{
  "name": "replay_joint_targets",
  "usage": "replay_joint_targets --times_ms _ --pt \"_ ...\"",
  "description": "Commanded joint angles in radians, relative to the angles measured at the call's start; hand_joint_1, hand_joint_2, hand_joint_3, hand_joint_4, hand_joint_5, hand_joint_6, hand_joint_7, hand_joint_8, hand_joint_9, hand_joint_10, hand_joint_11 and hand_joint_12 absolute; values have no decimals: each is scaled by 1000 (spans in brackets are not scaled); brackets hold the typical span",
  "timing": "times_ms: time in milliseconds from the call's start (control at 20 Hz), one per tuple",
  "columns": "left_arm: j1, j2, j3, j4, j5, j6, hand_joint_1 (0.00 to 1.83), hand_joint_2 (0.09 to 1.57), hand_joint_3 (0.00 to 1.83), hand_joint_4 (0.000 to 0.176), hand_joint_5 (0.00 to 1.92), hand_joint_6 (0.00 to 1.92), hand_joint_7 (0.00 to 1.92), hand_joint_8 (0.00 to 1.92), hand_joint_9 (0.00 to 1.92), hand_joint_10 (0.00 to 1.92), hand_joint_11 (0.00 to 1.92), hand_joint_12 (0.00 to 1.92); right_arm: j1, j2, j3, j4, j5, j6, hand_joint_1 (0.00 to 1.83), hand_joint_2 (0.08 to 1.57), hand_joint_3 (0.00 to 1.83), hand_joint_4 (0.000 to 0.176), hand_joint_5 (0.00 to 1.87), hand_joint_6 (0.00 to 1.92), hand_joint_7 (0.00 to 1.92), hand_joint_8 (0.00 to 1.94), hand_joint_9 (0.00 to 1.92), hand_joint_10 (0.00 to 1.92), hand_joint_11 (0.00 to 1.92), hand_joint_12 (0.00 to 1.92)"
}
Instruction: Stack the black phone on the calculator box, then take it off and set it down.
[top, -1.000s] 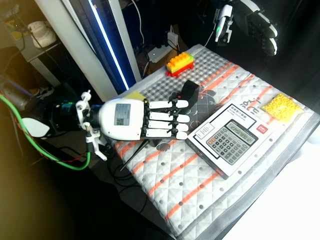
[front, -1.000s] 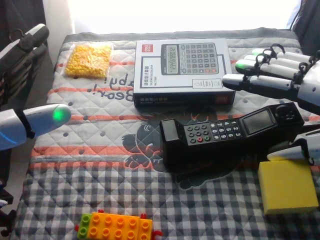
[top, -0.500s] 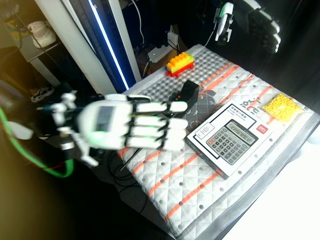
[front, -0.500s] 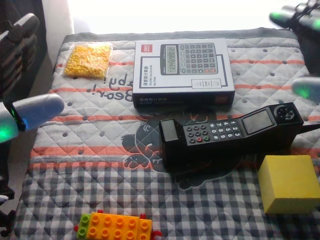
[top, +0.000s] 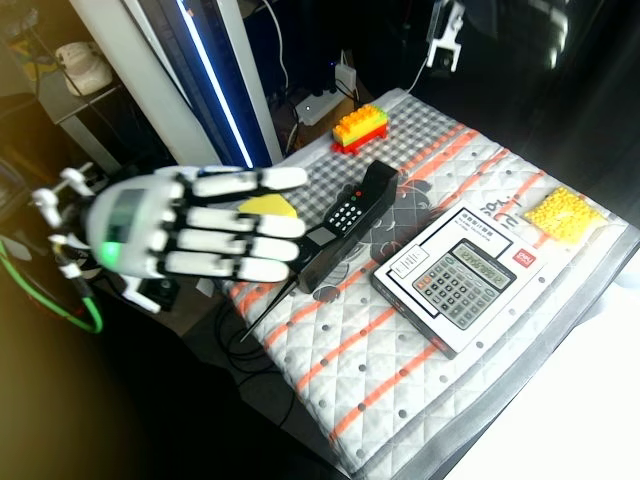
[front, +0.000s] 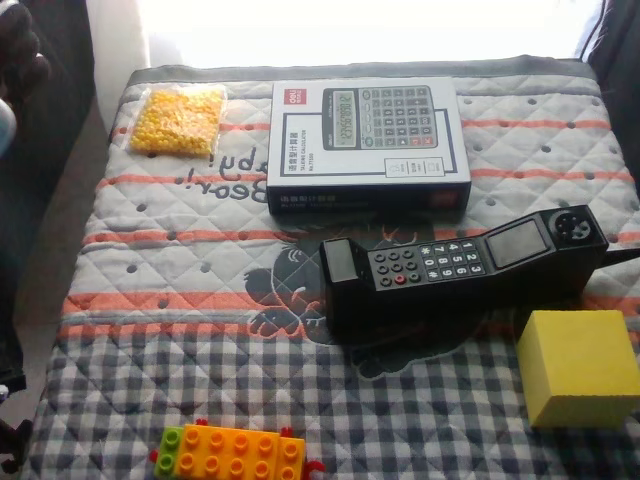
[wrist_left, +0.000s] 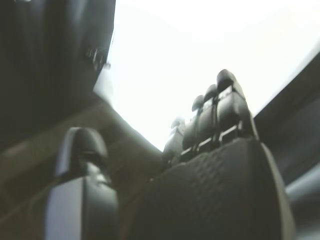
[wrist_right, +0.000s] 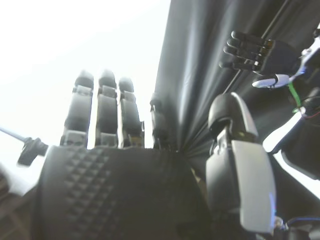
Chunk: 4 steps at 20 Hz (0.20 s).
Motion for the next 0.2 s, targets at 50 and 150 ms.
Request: replay_joint_targets --times_ms 50,150 --pt "-7 -10 2 1 -113 -31 208 1256 22 28 0 0 26 0 99 2 0 388 -1 -3 -10 -2 191 21 610 1171 0 92 28 9 11 0 20 0 20 3" --pt "-20 -15 8 21 -114 -58 7 1258 0 60 0 0 6 0 23 0 3 78 3 1 -13 -11 202 21 653 1166 0 86 185 15 165 11 163 17 113 38"
